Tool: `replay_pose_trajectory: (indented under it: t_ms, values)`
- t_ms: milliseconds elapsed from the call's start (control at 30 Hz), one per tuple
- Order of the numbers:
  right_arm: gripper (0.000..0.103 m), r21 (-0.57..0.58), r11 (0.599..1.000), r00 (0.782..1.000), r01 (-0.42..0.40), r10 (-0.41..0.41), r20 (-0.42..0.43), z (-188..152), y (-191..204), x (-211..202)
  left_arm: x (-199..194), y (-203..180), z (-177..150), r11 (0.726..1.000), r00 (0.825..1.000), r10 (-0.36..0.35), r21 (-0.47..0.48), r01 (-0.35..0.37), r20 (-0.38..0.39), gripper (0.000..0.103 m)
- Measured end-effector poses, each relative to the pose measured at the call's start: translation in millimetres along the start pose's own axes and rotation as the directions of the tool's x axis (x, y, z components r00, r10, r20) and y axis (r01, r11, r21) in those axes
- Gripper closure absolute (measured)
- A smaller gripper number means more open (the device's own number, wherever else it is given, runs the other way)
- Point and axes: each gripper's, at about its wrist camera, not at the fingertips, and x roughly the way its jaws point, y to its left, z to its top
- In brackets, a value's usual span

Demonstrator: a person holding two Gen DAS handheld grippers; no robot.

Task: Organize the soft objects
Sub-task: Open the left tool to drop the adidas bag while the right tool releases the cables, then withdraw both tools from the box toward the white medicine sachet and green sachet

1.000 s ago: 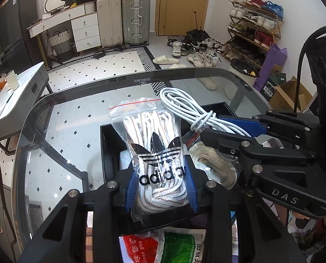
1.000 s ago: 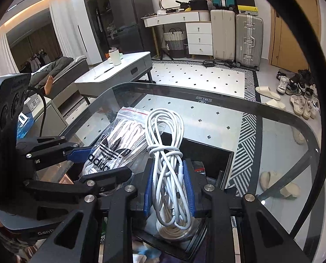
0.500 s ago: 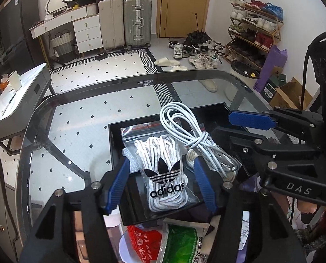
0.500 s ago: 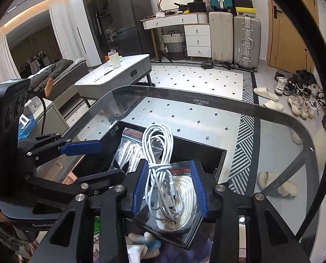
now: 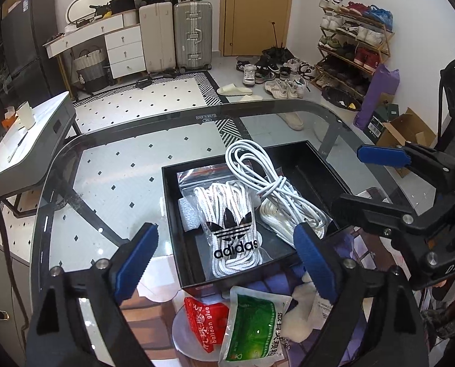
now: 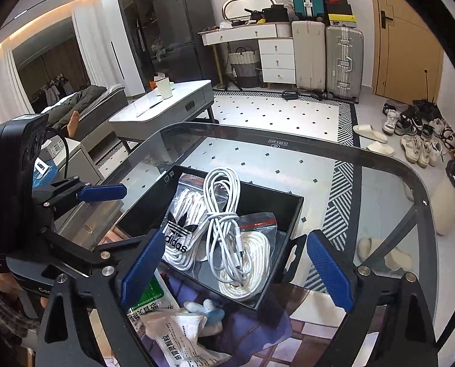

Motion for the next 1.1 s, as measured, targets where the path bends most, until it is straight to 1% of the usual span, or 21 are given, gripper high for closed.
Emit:
replay_pose_trajectory:
  t_ms: [33, 200, 400, 633, 833, 1100]
  values:
    - [0.005, 0.001, 1.000, 1.000, 0.000, 0.000, 0.002, -1, 0, -2, -2, 0, -1, 1.000, 1.000, 0.000, 0.001, 0.000, 0.002, 0.008]
    - [0.002, 0.010, 1.000, 1.000, 0.004, -0.004, 0.013, -9, -2, -16, -10, -1, -4, 1.000, 1.000, 0.014, 0.006, -0.014, 0.010, 0.008]
    - [0.002, 0.012, 1.000, 0.999, 0.026, -0.027, 0.027, -20, -6, -33, -17, 1, -12, 0.999, 0.999, 0.038, -0.002, -0.038, 0.021, 0.007]
    - [0.002, -0.008, 0.999, 0.999, 0.031, -0.031, 0.025, -32, -1, -47, -22, -2, -20, 1.000, 0.999, 0.031, 0.000, -0.031, 0.024, 0.007]
    - [0.002, -0.024, 0.999, 1.000, 0.022, -0.022, 0.012, -41, 4, -50, -27, -7, -25, 1.000, 1.000, 0.009, 0.006, -0.009, 0.025, 0.007]
    - [0.002, -0.035, 0.999, 1.000, 0.018, -0.019, -0.007, -51, 10, -50, -34, -12, -33, 1.000, 1.000, 0.008, 0.024, -0.008, 0.027, 0.007]
